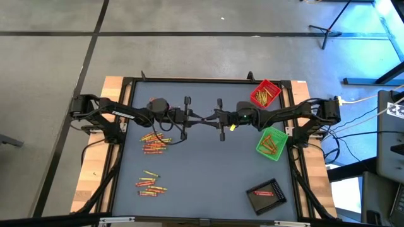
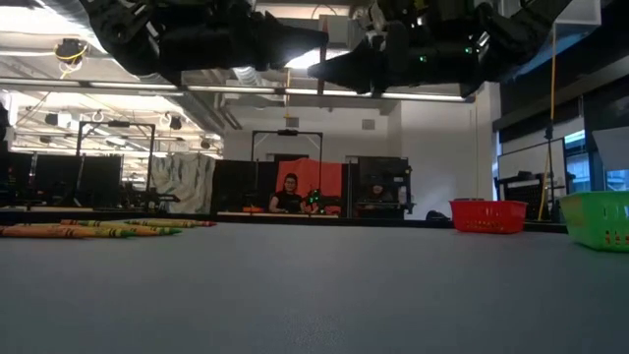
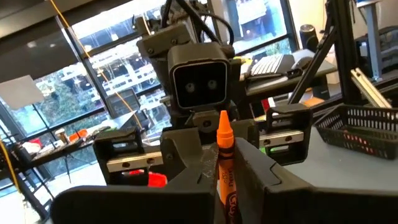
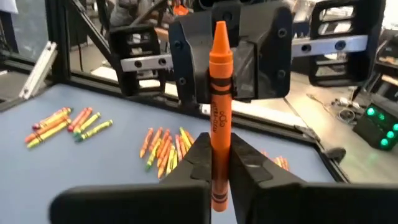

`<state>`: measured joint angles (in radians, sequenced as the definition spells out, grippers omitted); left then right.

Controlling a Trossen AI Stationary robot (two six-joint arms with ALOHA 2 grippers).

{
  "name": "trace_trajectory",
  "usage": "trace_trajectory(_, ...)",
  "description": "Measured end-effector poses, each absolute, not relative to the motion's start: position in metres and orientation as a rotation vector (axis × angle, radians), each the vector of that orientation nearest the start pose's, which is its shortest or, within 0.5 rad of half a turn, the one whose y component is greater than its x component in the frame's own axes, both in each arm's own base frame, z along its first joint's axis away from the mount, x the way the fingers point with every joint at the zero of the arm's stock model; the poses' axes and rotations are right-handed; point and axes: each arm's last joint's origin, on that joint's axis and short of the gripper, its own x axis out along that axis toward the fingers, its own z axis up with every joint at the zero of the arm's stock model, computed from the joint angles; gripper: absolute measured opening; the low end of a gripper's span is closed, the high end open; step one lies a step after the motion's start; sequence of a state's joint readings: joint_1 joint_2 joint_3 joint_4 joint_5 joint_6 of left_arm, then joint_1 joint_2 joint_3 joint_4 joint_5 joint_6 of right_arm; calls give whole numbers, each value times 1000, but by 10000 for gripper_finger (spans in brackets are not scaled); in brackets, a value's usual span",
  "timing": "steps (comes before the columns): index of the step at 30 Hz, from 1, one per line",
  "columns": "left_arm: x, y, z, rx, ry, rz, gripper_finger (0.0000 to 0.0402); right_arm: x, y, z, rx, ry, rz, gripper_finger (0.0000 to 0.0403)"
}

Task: Sort crayons
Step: Put the orange crayon into the green bin

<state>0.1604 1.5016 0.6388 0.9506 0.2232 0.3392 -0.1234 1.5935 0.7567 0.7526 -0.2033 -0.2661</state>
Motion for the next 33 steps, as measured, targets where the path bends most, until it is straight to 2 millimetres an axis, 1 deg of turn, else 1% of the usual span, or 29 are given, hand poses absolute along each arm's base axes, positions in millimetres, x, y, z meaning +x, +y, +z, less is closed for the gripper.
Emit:
trace_trajectory(2, 299, 43, 228, 344, -90, -29, 39, 328, -36, 216, -250, 102, 66, 38)
trace_trajectory(5, 300, 43, 227, 322, -72, 6, 67, 323, -36, 218, -250, 162, 29, 32)
trace_trajectory(8, 298, 43, 226, 299, -31, 7, 97, 312, -36, 228, -250, 220, -8, 15)
trace_trajectory(12, 293, 43, 231, 294, 6, 20, 121, 293, -35, 237, -189, 343, -34, 15)
trace_trajectory(16, 290, 44, 229, 291, 66, 71, 125, 270, -33, 243, -71, 475, -71, 39)
trace_trajectory(18, 290, 46, 229, 292, 71, 112, 125, 256, -31, 245, 10, 548, -87, 42)
trace_trajectory(22, 290, 47, 229, 303, 82, 161, 126, 229, -27, 246, 174, 699, -132, 31)
trace_trajectory(26, 290, 48, 229, 319, 85, 165, 126, 200, -24, 249, 345, 820, -205, 20)
trace_trajectory(30, 290, 48, 229, 320, 84, 165, 126, 174, -20, 248, 522, 954, -315, 24)
trace_trajectory(33, 290, 48, 229, 329, 83, 165, 126, 159, -12, 243, 593, 1079, -384, 30)
